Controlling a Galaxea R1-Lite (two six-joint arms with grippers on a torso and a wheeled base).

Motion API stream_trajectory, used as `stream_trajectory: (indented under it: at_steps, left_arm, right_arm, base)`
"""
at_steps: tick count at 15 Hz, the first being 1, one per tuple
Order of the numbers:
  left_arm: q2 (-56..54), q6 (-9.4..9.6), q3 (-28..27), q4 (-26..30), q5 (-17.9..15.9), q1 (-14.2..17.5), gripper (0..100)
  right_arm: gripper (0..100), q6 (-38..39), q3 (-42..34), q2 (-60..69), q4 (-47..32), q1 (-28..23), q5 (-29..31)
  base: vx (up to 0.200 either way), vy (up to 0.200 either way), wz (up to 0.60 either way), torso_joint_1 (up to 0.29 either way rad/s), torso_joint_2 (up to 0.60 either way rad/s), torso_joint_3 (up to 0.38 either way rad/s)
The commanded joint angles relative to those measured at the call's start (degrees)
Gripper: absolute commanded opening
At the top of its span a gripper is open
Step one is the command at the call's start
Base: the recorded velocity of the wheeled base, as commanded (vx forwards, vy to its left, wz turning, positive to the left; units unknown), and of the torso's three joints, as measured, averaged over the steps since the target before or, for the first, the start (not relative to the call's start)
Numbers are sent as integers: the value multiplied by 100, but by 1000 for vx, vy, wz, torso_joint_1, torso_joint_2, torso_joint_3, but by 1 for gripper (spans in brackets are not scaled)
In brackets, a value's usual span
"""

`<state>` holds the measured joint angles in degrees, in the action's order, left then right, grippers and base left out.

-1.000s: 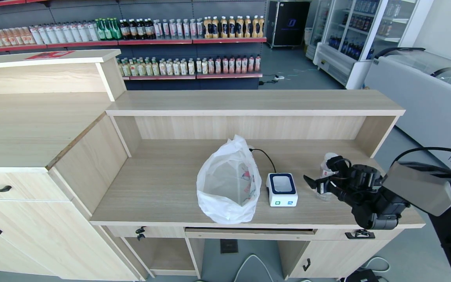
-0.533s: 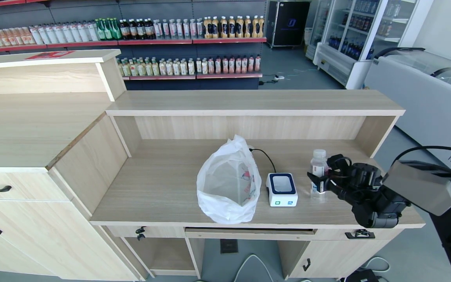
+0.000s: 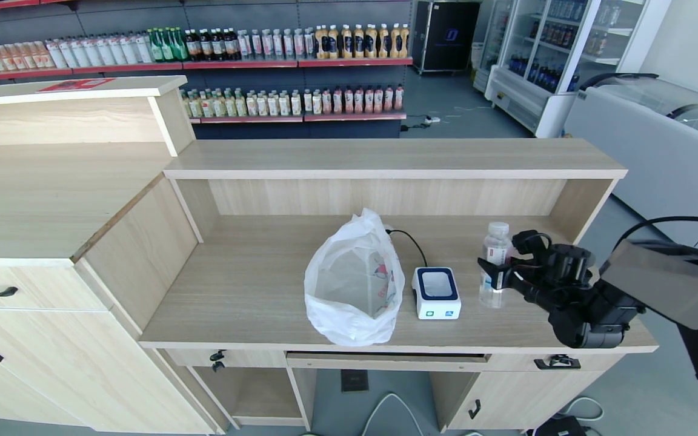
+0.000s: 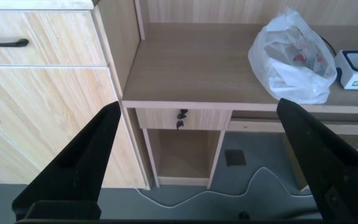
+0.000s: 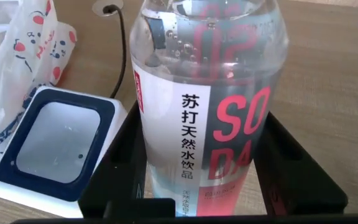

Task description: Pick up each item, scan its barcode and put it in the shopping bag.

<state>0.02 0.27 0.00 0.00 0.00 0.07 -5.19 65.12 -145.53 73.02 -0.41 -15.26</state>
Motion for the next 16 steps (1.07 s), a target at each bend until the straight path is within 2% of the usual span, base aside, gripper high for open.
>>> stream_trajectory:
  at_steps: [1,3,6,9,14,16]
  left_arm:
    - [-2,0,0,0,0,1,100]
    - [-2,0,0,0,0,1,100]
    - [-2,0,0,0,0,1,100]
    - [-2,0,0,0,0,1,100]
    - [-2,0,0,0,0,1,100]
    - [-2,0,0,0,0,1,100]
  right_arm:
    - [0,370,-360,807,10,24,-12]
    - [0,1064,-843,1765,-113,103,-56]
    - [0,1811,-1415,3312,-877,147,-627]
    - [0,2655,-1678,5026,-1835,314,-1488]
    - [0,3367,-1696,6784,-3163,753,-2684]
    - [0,3376,-1757,7109,-3488,982,-2754]
  base:
    - [0,0,0,0,0,0]
    - [0,0,0,0,0,0]
    - [0,0,0,0,0,0]
    - [0,0,0,0,0,0]
    - [0,0,0,0,0,0]
    - [0,0,0,0,0,0]
